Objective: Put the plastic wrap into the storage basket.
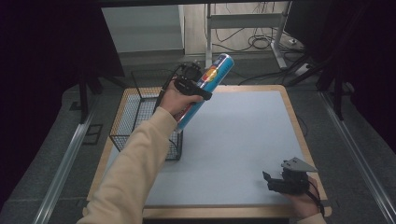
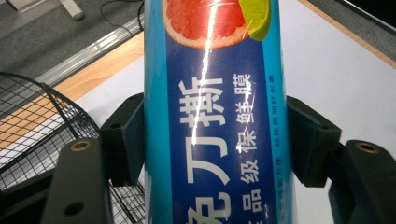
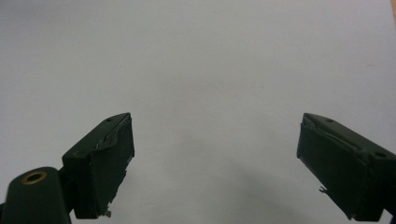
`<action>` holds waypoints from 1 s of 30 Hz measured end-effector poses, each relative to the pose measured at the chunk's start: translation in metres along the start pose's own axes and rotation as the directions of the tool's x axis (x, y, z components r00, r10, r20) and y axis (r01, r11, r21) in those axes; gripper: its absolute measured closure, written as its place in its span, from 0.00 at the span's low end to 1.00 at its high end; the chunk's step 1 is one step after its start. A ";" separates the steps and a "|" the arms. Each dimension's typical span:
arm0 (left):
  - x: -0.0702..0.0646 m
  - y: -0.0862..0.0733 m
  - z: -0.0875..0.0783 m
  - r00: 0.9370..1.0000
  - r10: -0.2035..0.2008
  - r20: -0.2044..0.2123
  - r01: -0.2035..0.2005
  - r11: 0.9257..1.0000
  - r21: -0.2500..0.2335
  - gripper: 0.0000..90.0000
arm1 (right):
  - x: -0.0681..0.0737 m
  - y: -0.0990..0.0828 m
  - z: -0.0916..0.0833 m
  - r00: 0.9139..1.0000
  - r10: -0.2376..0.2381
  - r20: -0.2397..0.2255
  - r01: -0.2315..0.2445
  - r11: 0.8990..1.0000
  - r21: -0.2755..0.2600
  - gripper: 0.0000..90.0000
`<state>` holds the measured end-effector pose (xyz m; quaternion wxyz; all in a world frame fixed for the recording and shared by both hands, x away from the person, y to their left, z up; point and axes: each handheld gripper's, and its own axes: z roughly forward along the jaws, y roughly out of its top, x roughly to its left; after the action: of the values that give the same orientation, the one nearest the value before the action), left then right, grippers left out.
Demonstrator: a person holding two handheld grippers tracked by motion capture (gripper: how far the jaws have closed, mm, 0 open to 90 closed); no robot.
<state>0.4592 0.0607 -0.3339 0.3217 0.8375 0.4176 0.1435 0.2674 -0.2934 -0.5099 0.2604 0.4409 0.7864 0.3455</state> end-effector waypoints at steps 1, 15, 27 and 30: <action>0.001 0.000 0.000 1.000 0.000 -0.004 0.000 1.000 0.000 0.35 | 0.000 0.000 0.000 1.000 0.001 0.000 -0.001 1.000 0.000 0.12; 0.031 -0.007 -0.002 0.998 -0.034 -0.058 0.034 0.999 -0.003 0.35 | -0.001 -0.001 0.001 1.000 -0.006 0.005 0.006 1.000 0.006 0.13; 0.058 -0.024 0.003 0.992 -0.068 -0.105 0.071 0.997 0.025 0.35 | 0.000 0.000 0.000 1.000 -0.008 0.006 0.008 1.000 0.000 0.13; 0.066 -0.028 0.005 0.990 -0.075 -0.120 0.079 0.996 0.036 0.35 | 0.000 -0.001 0.001 1.000 -0.009 0.008 0.009 1.000 0.003 0.13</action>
<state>0.4844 0.1231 -0.3581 0.2845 0.8172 0.4708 0.1719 0.2674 -0.2937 -0.5110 0.2642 0.4392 0.7878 0.3416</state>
